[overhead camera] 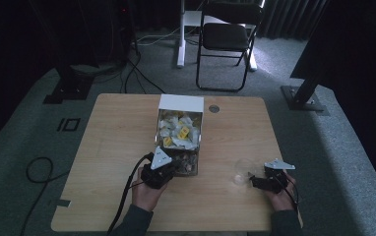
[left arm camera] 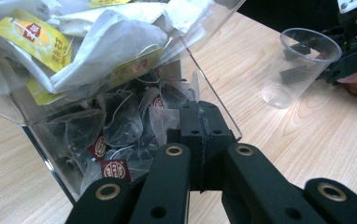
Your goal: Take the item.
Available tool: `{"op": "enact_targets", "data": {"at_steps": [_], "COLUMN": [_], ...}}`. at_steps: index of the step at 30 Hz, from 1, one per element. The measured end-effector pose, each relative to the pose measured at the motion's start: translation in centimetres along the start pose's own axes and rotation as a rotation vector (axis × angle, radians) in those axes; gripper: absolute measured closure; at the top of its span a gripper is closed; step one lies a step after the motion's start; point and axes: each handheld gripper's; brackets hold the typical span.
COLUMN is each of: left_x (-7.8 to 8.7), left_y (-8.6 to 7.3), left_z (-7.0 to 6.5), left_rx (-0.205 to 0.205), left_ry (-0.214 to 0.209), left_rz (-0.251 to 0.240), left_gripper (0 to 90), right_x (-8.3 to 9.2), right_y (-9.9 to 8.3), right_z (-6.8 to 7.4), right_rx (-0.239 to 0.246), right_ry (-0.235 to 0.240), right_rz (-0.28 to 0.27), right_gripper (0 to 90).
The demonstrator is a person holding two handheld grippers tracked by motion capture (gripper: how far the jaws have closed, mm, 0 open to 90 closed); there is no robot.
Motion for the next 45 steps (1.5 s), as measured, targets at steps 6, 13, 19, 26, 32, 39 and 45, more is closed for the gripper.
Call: {"op": "enact_targets", "data": {"at_steps": [6,13,19,26,32,39,45], "left_x": [0.0,0.0,-0.1,-0.3,-0.4,-0.6,-0.7], "left_y": [0.3,0.5,0.7,0.9,1.2,1.4,1.6], "left_z": [-0.5,-0.7,-0.8,-1.2,-1.4,-1.6,-1.8], "left_rx": [-0.009,-0.009,-0.007,-0.01,-0.011,-0.016,-0.018], "left_ry": [-0.018,-0.026,-0.036,-0.047,-0.053,-0.058,-0.061], "left_rz": [-0.005,-0.01,-0.016,-0.016,-0.02,-0.023,-0.026], "left_gripper": [90.0,90.0,90.0,90.0,90.0,90.0,90.0], "right_x": [0.0,0.0,0.0,0.0,0.0,0.0,0.0], "right_y": [0.0,0.0,0.0,0.0,0.0,0.0,0.0], "right_z": [0.0,0.0,0.0,0.0,0.0,0.0,0.0], "right_rx": [0.0,0.001,0.001,0.001,0.0,0.001,0.002], "right_ry": [0.001,0.001,0.001,0.001,0.001,0.002,0.003], "right_rz": [0.0,0.0,0.0,0.0,0.0,0.0,0.0], "right_gripper": [21.0,21.0,21.0,21.0,21.0,20.9,20.9]}}
Point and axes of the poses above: each handheld gripper's, and its own axes: x roughly backward along the jaws, y roughly out of its top, z roughly to its left, and after that the axes turned 4 degrees about -z, right-handed
